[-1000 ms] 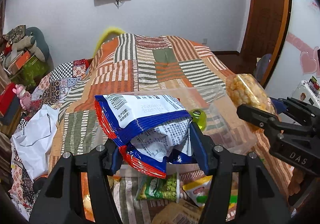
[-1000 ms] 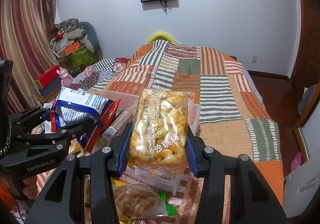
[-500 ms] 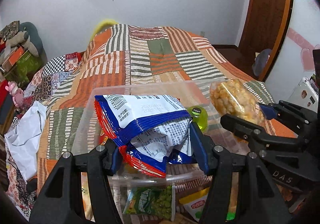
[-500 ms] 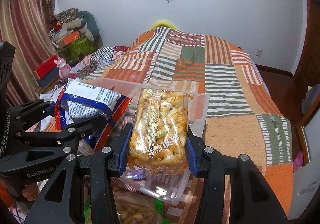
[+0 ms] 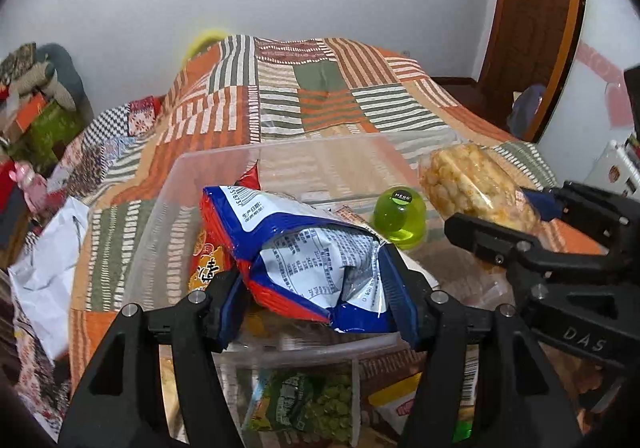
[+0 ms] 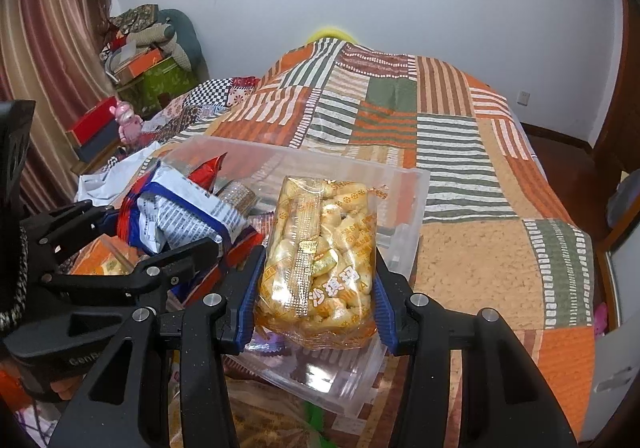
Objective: Organize snacks
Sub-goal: 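Open both grippers to release the two bags into the box, then grasp the cream biscuit pack with the left gripper while the right grasps the green-strip clear bag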
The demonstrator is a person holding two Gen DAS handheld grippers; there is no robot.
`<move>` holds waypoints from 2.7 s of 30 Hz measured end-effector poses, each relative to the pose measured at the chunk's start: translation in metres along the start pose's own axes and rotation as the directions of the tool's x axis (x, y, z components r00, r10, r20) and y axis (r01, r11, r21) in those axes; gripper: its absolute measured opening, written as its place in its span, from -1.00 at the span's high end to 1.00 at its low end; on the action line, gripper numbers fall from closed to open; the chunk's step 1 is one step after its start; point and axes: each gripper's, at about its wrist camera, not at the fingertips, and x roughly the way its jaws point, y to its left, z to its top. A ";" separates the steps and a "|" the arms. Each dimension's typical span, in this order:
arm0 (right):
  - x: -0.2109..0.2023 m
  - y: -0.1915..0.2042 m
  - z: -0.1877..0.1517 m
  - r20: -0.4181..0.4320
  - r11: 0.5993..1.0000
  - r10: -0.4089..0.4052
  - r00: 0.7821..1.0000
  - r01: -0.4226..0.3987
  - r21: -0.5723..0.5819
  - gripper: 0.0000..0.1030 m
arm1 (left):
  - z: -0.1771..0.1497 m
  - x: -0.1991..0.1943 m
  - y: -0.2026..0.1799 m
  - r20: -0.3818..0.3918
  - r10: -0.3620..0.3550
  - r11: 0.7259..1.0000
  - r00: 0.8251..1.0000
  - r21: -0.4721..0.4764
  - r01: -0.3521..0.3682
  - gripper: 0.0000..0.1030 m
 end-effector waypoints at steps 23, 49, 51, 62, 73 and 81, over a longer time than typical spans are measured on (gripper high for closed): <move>-0.054 0.010 -0.010 0.064 1.000 0.018 0.998 -0.019 0.010 -0.18 | -0.012 -0.064 0.005 0.064 0.001 1.000 0.998 -0.003 0.000 -0.68; -0.081 0.018 -0.070 0.030 0.998 0.037 0.999 -0.038 0.041 -0.36 | -0.094 -0.074 -0.001 -0.069 -0.031 0.998 0.997 -0.059 0.027 -0.74; -0.079 0.018 -0.073 0.016 0.998 0.044 0.999 -0.045 0.050 -0.36 | -0.095 -0.070 -0.001 -0.071 -0.040 0.997 0.997 -0.075 0.034 -0.75; -0.055 0.022 -0.080 -0.046 0.997 0.054 0.997 -0.052 0.050 -0.36 | -0.115 -0.073 0.026 -0.058 -0.015 0.998 0.998 -0.055 0.012 -0.87; -0.047 0.017 -0.085 -0.081 0.995 0.078 0.994 -0.072 0.069 -0.36 | -0.092 -0.075 0.011 -0.050 -0.109 0.987 0.993 -0.127 0.102 -0.87; -0.054 0.002 -0.093 -0.094 0.992 0.090 0.991 -0.081 0.095 -0.41 | -0.109 -0.062 -0.013 -0.081 0.001 1.000 0.997 0.027 0.001 -0.87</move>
